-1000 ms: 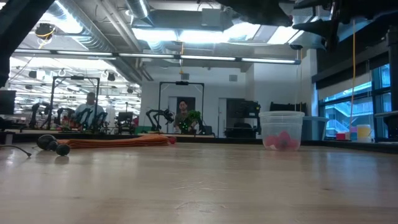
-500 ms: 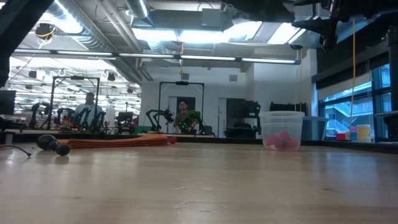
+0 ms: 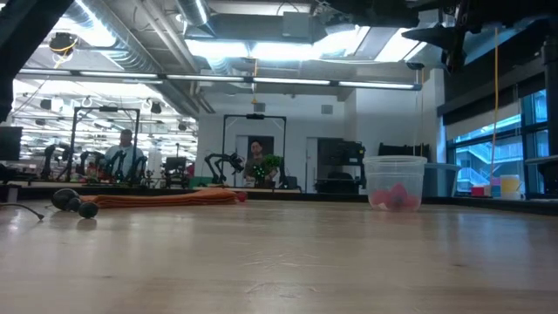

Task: Pick and placing Produce into tupperware
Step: Put the red raspberry into the transparent container

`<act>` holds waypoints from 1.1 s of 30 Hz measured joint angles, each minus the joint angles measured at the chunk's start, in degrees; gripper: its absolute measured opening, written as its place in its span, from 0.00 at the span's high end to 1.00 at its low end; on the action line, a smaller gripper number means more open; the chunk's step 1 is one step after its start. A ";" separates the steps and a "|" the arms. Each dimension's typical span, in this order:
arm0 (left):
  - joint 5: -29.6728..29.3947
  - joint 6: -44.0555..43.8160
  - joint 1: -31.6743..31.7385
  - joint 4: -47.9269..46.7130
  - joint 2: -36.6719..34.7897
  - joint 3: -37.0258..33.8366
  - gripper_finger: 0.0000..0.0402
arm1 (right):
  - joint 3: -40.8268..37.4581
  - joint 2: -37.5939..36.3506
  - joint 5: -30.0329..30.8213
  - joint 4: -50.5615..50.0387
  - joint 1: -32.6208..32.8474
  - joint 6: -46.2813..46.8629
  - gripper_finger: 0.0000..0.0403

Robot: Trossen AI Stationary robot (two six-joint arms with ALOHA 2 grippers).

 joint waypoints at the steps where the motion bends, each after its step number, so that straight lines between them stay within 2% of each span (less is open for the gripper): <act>1: -0.02 0.00 0.00 0.00 0.01 -0.02 0.76 | 0.00 0.00 -0.07 0.02 0.00 -0.01 0.60; 8: -0.28 0.24 0.00 0.00 0.02 -0.04 0.75 | 0.00 -0.07 -0.16 -0.04 0.02 -1.11 0.76; 26: -0.46 0.31 -0.13 -0.17 0.02 -0.04 0.75 | 0.00 -0.04 -0.15 -0.13 0.00 -0.10 0.76; 33: -0.11 -0.63 -0.22 -0.90 0.02 -0.04 0.60 | 0.00 0.04 0.18 -0.39 -0.02 -0.08 0.76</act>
